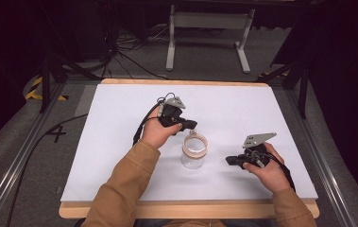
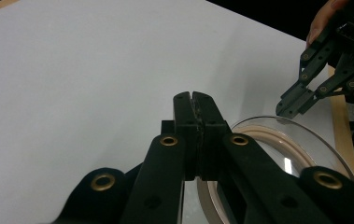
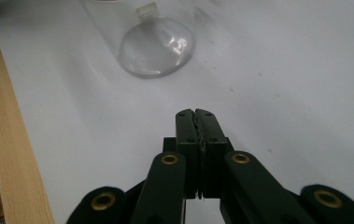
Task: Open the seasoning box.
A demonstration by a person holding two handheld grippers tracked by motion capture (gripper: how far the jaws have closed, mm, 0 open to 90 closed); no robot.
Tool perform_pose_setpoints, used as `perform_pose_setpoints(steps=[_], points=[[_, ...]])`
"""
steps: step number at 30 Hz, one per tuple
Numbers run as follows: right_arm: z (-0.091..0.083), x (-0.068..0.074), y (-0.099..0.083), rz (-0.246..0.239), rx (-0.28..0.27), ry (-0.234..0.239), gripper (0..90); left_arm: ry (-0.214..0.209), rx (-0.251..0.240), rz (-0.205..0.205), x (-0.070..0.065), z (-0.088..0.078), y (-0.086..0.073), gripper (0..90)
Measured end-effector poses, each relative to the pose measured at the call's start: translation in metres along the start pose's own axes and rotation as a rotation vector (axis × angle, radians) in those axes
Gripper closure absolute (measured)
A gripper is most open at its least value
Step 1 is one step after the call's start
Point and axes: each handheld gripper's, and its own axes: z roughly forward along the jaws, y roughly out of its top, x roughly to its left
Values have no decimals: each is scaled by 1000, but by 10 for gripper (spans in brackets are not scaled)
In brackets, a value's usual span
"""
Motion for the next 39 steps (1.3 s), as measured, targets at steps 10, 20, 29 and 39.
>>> perform_pose_setpoints(steps=[10,20,29,39], points=[[4,7,5,-21,-3,17,900,0,7,-2,0,-1,-1,898],[6,24,18,-69,-39,45,900,-2,9,-4,1,-2,-1,898],[6,48,36,-117,-113,84,900,-13,3,-10,3,-2,-2,897],[15,54,40,-115,-137,96,900,-9,-3,-16,4,1,-3,897]])
